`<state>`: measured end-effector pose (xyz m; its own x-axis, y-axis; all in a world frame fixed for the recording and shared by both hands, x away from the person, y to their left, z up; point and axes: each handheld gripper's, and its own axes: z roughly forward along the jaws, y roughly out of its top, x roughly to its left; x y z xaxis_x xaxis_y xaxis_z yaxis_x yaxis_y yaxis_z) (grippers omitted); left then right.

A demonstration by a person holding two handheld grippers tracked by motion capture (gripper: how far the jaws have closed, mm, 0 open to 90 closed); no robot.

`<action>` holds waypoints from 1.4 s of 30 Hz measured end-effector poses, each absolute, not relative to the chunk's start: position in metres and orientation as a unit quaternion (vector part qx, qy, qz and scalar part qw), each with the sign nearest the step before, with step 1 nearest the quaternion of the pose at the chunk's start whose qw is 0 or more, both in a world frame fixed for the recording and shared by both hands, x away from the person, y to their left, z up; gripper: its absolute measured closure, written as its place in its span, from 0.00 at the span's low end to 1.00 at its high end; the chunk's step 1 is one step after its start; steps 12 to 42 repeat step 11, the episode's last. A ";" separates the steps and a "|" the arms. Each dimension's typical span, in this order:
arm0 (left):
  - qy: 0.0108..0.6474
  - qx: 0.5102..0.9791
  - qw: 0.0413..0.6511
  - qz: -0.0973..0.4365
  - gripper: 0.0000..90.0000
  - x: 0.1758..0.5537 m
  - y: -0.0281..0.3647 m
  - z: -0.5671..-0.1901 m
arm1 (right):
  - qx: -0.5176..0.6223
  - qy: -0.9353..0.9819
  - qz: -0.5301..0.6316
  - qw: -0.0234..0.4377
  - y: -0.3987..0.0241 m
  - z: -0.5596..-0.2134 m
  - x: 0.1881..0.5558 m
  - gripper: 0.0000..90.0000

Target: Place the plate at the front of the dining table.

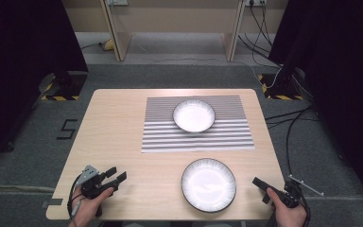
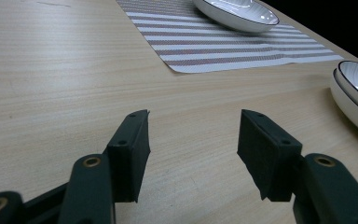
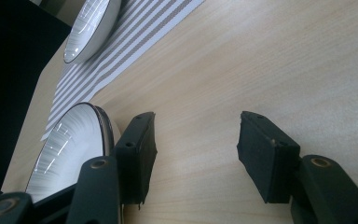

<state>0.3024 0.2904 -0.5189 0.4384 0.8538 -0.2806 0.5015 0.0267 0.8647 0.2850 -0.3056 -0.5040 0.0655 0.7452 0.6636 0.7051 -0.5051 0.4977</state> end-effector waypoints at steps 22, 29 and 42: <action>0.502 0.676 0.511 0.174 0.48 0.303 0.290 -0.519 | 0.730 0.493 0.474 0.022 -0.307 -0.505 0.281 0.51; 0.502 0.676 0.511 0.174 0.48 0.303 0.290 -0.519 | 0.730 0.493 0.474 0.022 -0.307 -0.505 0.281 0.51; 0.502 0.676 0.511 0.174 0.48 0.303 0.290 -0.519 | 0.730 0.493 0.474 0.022 -0.307 -0.505 0.281 0.51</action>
